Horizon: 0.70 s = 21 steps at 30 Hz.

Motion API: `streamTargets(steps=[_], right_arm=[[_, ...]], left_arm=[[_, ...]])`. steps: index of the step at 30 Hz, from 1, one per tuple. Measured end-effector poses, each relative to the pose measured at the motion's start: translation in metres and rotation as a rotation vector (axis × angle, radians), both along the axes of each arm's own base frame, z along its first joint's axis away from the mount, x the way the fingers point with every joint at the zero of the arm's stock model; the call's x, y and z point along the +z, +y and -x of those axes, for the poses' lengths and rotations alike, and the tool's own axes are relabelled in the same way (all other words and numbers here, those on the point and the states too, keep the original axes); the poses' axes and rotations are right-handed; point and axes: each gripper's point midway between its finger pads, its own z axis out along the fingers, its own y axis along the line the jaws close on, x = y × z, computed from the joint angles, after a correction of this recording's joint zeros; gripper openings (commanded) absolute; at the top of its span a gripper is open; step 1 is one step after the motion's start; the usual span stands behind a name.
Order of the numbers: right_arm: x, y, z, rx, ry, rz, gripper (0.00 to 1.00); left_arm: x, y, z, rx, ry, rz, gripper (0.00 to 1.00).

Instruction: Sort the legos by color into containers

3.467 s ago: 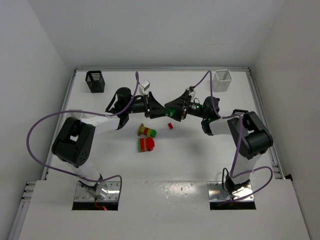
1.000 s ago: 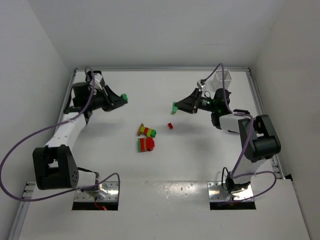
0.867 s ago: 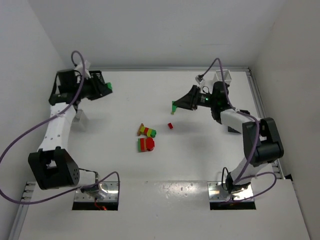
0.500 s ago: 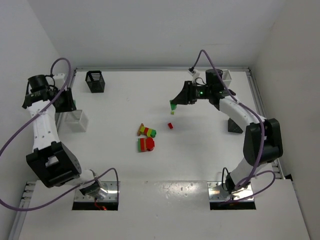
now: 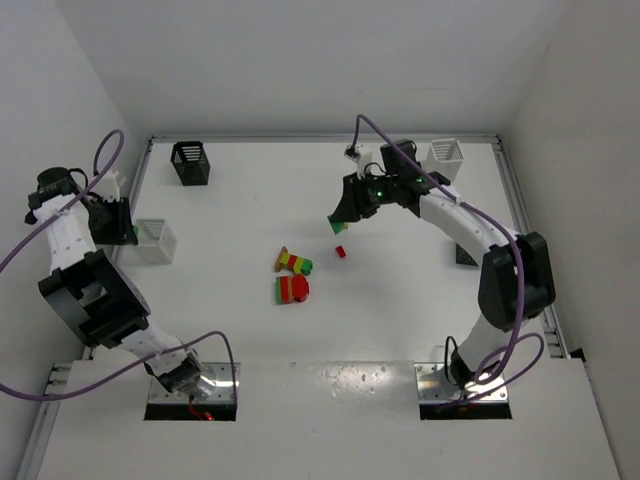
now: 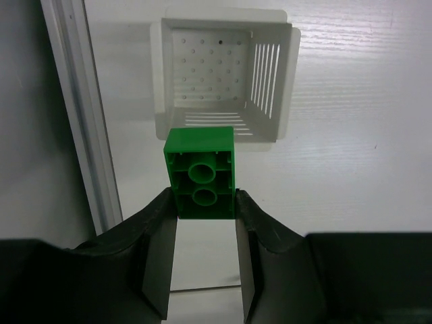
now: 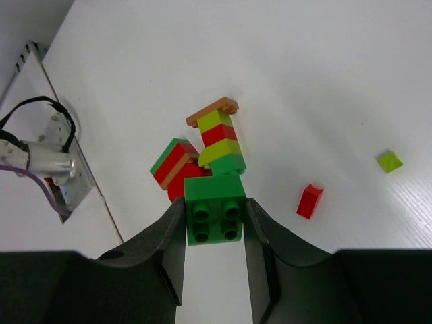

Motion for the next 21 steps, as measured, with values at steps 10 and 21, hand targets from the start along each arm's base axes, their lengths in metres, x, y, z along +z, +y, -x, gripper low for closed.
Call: streamTargets(steps=[10, 21], right_arm=[[-0.003, 0.0, -0.002, 0.005, -0.033, 0.03, 0.0], [-0.004, 0.003, 0.001, 0.017, -0.039, 0.033, 0.0]], left_arm=[[0.008, -0.016, -0.013, -0.092, -0.005, -0.001, 0.07], [-0.006, -0.024, -0.02, -0.118, 0.055, 0.006, 0.11]])
